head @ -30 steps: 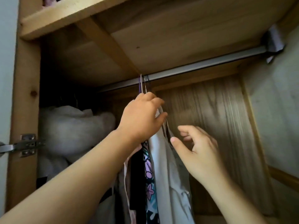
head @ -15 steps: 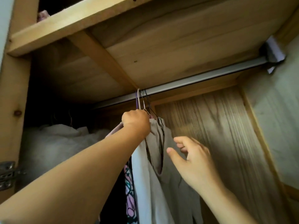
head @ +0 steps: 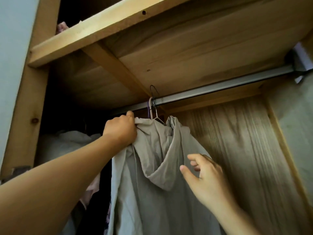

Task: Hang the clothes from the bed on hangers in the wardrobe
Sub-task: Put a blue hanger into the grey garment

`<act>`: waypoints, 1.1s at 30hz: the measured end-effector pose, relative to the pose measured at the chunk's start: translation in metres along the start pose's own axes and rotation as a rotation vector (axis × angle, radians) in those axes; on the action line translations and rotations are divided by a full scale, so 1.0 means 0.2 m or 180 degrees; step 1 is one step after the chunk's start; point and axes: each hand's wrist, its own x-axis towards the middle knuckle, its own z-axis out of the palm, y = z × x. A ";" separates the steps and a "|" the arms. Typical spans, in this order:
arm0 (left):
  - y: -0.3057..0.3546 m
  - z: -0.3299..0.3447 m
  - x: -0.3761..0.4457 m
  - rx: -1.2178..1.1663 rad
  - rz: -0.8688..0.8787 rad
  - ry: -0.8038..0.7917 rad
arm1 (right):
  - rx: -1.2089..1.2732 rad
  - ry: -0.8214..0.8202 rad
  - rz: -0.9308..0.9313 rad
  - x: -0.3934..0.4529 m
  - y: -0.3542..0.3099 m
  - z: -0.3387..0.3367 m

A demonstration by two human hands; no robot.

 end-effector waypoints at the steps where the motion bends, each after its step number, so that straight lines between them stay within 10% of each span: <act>1: -0.03 0.00 -0.06 -0.0040 0.0058 0.0024 | 0.0020 -0.0022 -0.0014 -0.02 0.00 0.00; 17: -0.55 -0.21 -1.45 -0.0378 0.0531 -0.0008 | 0.0503 -0.0484 -0.0749 -0.52 -0.10 0.25; 33: -0.87 -1.10 -3.25 -0.0694 -0.1385 -0.1354 | 0.3024 -0.2400 -0.0215 -1.86 -0.86 0.18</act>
